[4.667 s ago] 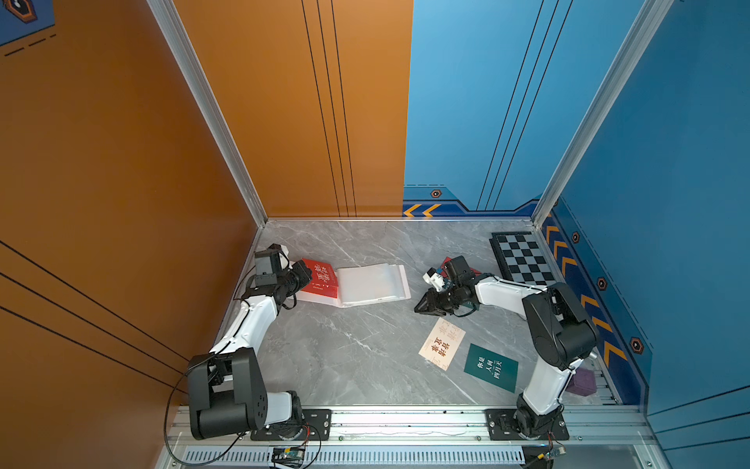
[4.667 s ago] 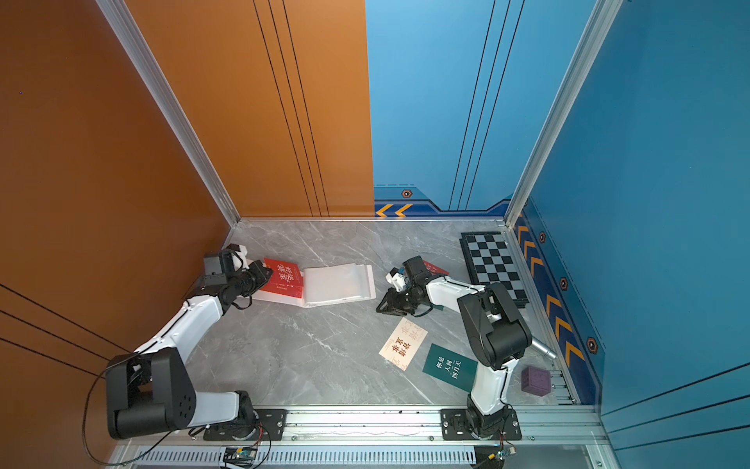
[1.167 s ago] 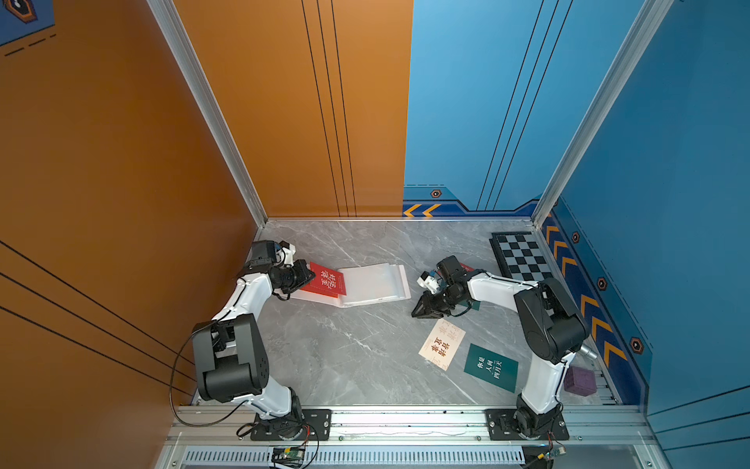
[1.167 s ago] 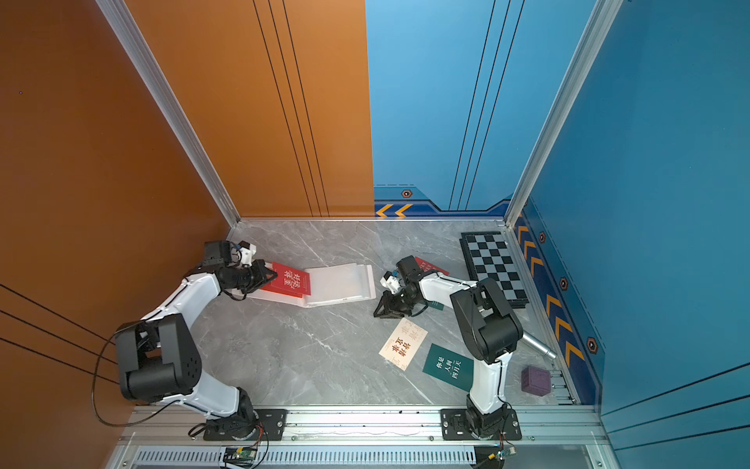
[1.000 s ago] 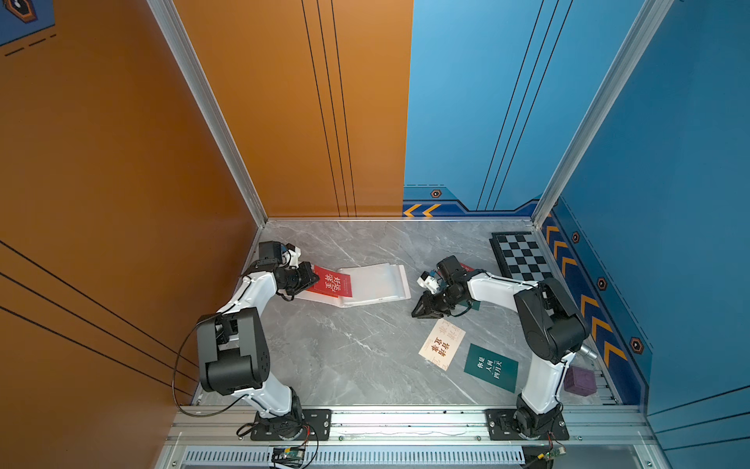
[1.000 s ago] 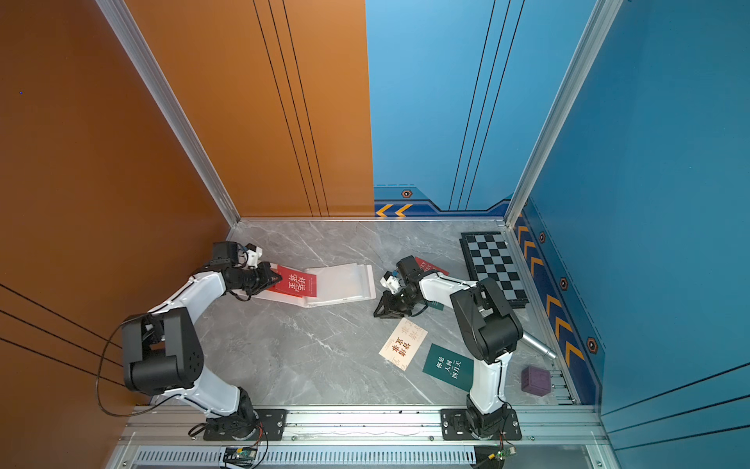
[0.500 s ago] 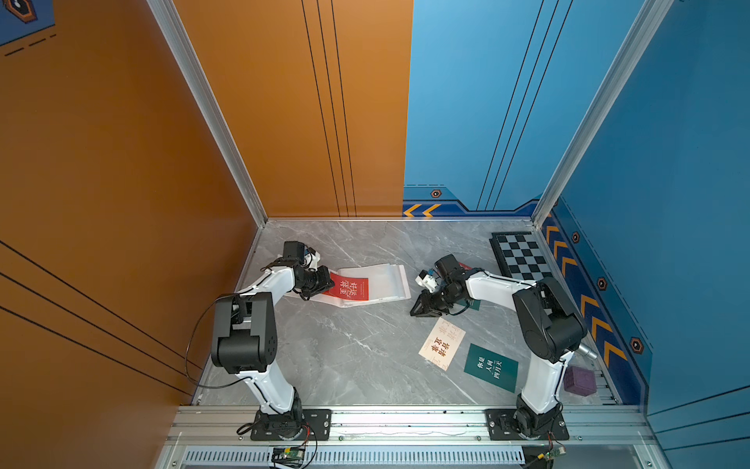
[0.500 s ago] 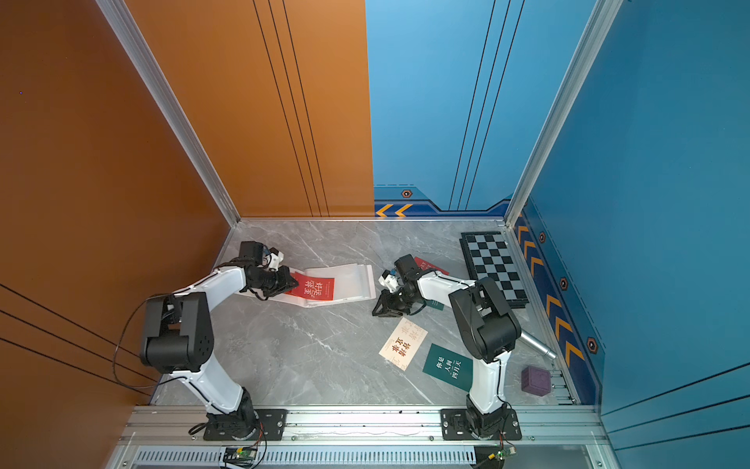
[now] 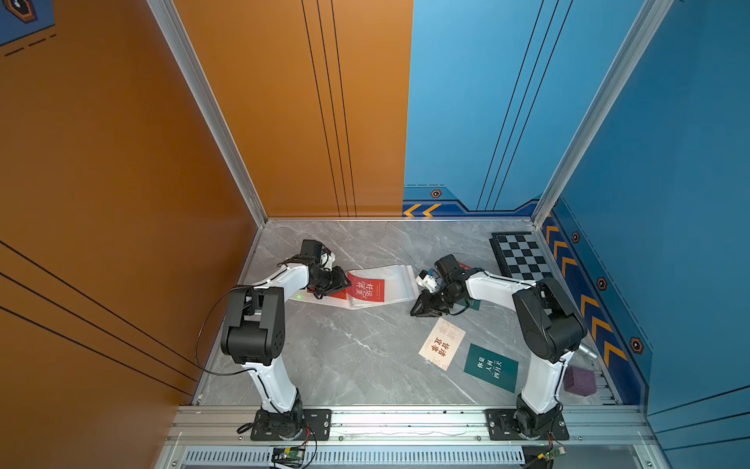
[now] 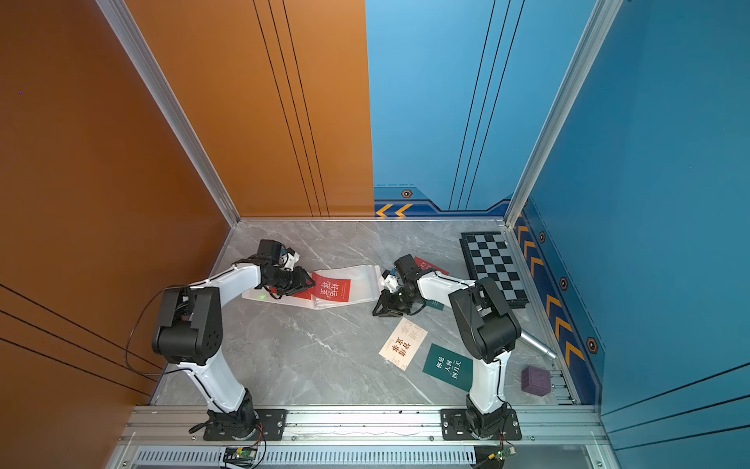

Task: Place the photos into the photo albums
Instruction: Insert the photo into the photo album.

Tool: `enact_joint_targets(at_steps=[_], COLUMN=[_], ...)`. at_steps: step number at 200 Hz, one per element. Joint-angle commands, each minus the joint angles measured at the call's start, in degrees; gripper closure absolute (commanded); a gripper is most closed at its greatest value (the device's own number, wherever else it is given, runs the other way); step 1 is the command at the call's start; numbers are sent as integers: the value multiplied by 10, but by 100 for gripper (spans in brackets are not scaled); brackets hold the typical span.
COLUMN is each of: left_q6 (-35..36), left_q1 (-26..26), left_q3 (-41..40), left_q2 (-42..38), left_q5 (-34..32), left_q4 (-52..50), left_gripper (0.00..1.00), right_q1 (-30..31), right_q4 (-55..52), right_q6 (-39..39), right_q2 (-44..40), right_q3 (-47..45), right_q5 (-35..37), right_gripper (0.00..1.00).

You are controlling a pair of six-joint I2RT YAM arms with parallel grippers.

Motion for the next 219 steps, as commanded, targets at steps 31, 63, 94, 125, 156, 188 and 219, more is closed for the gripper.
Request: enact_joint_targets(at_steps=[31,63,94,125,156,188,219], left_q6=[26,29,22,24,24,24,22], left_q1=[0,-1,-2,-9,-12,-13,-15], left_q3=[14,15,19,15,12,12,8], left_q2=[-56,-73,-51,-35,-23,-14,-15], left_q5=[-24,-14,15,9,9,8,10], left_q4=[-52,-56,-55,-55,-55,-54,-50], left_gripper=[45,30,31,31,31,31,31], right_q1=[2,5,6,10,40,94,120], right_q4=[-18,-18,-17,5,104,172,248], right_q6=[-11,-11,-13,8,89,146,211], right_q2=[0,5,4,0,25,90,162], right_q3=[8,11,10,20,59,156,210], right_q5=[8,8,10,19,17,21,43], right_gripper=[72,72,72,72,75,76,77])
